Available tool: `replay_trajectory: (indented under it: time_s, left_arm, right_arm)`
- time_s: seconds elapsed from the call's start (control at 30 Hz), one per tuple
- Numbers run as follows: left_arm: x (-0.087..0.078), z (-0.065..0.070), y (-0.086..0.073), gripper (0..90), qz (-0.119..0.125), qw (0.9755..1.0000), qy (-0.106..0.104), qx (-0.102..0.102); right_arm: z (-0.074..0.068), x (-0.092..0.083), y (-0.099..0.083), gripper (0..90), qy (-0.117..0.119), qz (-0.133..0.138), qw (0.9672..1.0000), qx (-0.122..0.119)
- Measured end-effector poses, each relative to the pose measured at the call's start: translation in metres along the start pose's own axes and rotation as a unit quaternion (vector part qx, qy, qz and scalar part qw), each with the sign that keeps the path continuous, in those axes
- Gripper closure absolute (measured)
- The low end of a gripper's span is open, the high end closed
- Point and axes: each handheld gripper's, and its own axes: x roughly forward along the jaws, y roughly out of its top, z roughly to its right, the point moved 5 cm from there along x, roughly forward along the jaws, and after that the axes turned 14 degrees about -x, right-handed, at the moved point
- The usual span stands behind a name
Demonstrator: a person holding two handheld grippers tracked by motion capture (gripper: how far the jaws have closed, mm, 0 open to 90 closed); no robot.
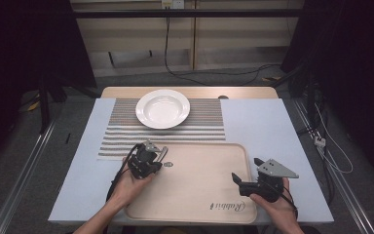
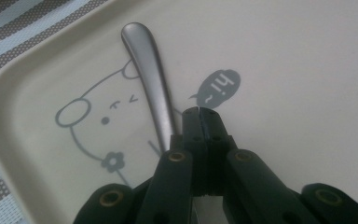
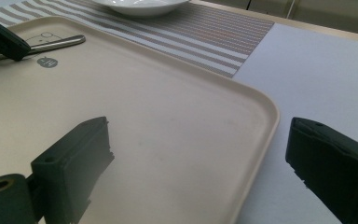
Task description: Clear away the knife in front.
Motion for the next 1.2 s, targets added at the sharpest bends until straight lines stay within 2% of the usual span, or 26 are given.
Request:
replay_trajectory:
  time_s: [0.37,0.4,0.43,0.47,0.63,0.77,0.9,0.97,1.1,1.13,1.2]
  left_arm:
    - [-0.007,-0.016,-0.006,90.0,0.001,0.9999,0.004,-0.013]
    - [-0.007,-0.017,-0.006,90.0,0.003,0.9998,0.013,-0.014]
    - [-0.007,-0.018,-0.006,90.0,0.001,0.9998,0.001,-0.018]
    - [-0.007,-0.018,-0.006,90.0,0.000,0.9998,0.000,-0.018]
    - [-0.007,-0.019,-0.006,90.0,0.000,0.9999,0.003,-0.016]
    - [-0.008,-0.021,-0.006,90.0,0.002,0.9996,0.001,-0.029]
    - [-0.008,-0.023,-0.007,90.0,0.002,0.9995,0.000,-0.031]
    - [-0.010,-0.025,-0.008,90.0,0.000,0.9997,0.008,-0.025]
    - [-0.012,-0.028,-0.010,90.0,0.001,0.9995,0.012,-0.028]
    - [-0.012,-0.029,-0.009,90.0,0.003,0.9994,0.020,-0.028]
    - [-0.011,-0.029,-0.008,90.0,0.000,0.9994,0.012,-0.031]
  right_arm:
    - [-0.002,0.003,0.002,6.6,0.000,-0.003,1.0000,-0.007]
    - [-0.002,0.003,0.002,6.6,0.000,-0.004,1.0000,-0.007]
    - [-0.002,0.003,0.002,6.6,0.000,-0.004,1.0000,-0.008]
    - [-0.002,0.003,0.002,6.6,0.000,-0.003,1.0000,-0.007]
    - [-0.001,0.003,0.002,6.6,0.000,-0.004,1.0000,-0.005]
    - [-0.001,0.003,0.002,6.6,0.000,-0.003,1.0000,0.001]
    - [0.002,0.006,0.002,6.6,0.000,-0.003,1.0000,0.008]
    - [0.002,0.007,0.002,6.6,0.001,-0.004,1.0000,0.009]
    - [0.001,0.008,0.003,6.6,0.003,-0.004,1.0000,0.004]
    - [0.001,0.007,0.003,6.6,0.002,-0.003,1.0000,0.003]
    - [0.000,0.005,0.002,6.6,0.002,-0.003,1.0000,0.002]
